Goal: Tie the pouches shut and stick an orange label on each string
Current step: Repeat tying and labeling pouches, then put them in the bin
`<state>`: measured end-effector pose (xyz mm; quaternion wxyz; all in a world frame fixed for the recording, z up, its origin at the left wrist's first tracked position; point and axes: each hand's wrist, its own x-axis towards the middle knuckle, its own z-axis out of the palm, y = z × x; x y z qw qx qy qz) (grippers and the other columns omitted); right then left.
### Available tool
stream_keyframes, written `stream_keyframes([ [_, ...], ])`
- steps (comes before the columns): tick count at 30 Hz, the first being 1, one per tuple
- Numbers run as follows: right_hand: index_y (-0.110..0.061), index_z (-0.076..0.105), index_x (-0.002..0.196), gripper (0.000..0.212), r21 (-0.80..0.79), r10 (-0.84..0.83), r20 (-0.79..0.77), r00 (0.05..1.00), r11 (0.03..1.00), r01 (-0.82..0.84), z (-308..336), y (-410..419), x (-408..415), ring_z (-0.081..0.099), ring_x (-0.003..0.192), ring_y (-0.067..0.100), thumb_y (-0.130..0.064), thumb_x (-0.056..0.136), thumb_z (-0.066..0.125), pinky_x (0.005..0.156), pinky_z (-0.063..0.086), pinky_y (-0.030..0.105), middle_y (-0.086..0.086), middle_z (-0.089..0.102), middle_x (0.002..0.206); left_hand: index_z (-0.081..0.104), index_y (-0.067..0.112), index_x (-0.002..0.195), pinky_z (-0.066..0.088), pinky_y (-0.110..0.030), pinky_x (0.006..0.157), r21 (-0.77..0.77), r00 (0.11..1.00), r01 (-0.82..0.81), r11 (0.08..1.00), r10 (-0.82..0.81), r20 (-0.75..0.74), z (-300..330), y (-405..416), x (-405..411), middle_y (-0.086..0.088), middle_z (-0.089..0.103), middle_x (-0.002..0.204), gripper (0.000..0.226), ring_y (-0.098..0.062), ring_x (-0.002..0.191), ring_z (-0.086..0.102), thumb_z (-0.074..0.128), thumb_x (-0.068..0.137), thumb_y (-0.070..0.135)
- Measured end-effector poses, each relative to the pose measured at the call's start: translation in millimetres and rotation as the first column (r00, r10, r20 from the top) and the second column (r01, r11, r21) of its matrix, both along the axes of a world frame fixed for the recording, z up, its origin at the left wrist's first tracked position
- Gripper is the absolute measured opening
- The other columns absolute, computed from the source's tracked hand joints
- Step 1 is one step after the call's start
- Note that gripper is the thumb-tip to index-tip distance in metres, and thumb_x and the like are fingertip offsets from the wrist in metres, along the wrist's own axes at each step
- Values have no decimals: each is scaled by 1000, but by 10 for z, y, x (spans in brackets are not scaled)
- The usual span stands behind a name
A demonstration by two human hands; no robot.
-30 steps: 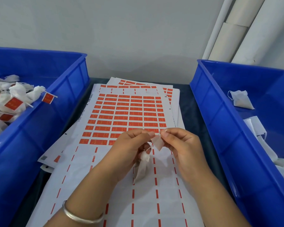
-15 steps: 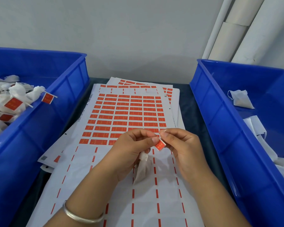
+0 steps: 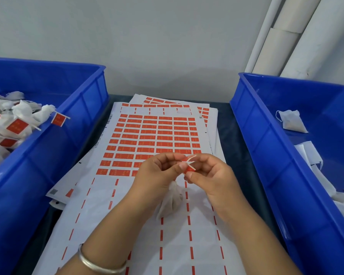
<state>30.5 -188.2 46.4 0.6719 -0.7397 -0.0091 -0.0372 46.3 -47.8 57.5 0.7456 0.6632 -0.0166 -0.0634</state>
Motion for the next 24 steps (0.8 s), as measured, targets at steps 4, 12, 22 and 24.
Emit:
stream_keyframes([
  [4,-30,62,96,24,-5,-18,13,1000,1000,18,-29,-15,23,69,86,-1,-18,79,75,65,51,9,-22,71,89,72,22,78,46,-11,52,4,998,25,1000,-25,-60,3,13,17,6,70,66,11,-1,55,62,65,81,14],
  [12,-33,60,102,35,45,-18,-41,999,999,20,-67,13,54,70,89,2,-34,70,75,70,55,14,-19,72,93,72,22,81,49,-23,71,115,997,33,993,-24,-77,-4,32,52,4,70,75,17,-16,78,64,57,88,25],
  [22,-26,61,103,49,259,-3,-89,996,965,26,-25,-34,67,72,89,10,-35,56,74,68,56,20,-11,75,94,58,45,76,43,-5,57,795,928,264,547,-368,-55,87,252,-48,29,56,76,15,-1,74,59,72,75,44],
  [24,-25,61,104,49,302,6,-94,996,953,22,-12,-32,66,72,90,13,-32,57,75,69,57,22,-7,75,96,61,41,82,43,-6,61,796,952,168,581,-306,22,79,262,-76,26,55,77,8,-3,75,59,68,82,37],
])
